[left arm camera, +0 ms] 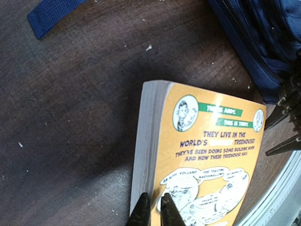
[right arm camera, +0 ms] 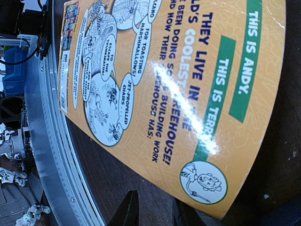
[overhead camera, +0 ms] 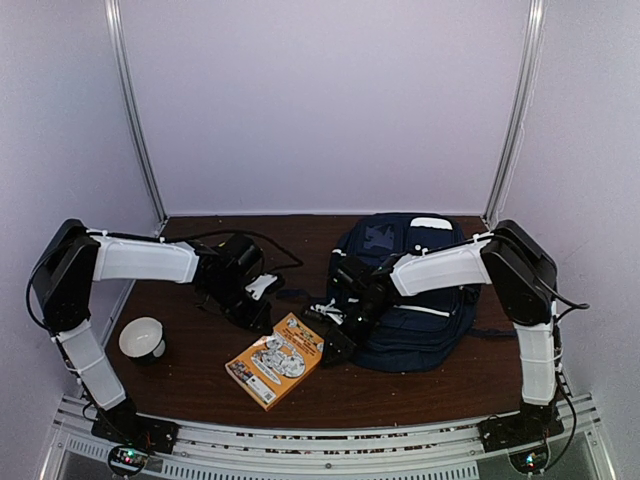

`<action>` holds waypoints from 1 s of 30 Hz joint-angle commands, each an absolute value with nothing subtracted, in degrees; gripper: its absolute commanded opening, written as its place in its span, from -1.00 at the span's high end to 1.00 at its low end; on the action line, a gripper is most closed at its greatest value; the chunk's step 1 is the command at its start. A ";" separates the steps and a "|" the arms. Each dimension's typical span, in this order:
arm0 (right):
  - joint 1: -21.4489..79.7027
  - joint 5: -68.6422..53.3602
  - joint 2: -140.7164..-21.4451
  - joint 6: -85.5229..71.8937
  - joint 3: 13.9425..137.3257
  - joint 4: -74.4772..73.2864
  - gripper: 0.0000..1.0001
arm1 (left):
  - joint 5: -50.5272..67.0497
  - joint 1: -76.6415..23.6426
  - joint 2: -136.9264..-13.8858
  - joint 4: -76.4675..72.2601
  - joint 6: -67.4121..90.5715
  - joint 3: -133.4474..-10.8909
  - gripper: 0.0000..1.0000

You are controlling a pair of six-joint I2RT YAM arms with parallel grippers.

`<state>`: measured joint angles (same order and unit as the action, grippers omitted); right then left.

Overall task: Pack the student bag
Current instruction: Adjust the book at the center of the board.

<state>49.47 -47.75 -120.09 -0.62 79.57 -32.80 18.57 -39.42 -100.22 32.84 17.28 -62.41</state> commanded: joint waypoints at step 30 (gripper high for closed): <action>49.53 -45.81 -123.90 -0.21 80.62 -33.44 0.48 | 25.49 -39.46 -104.68 31.48 14.01 -63.28 0.88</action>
<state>49.47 -47.97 -120.88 -0.56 80.44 -34.11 20.56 -38.54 -102.87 32.91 15.42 -63.13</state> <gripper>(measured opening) 0.258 0.090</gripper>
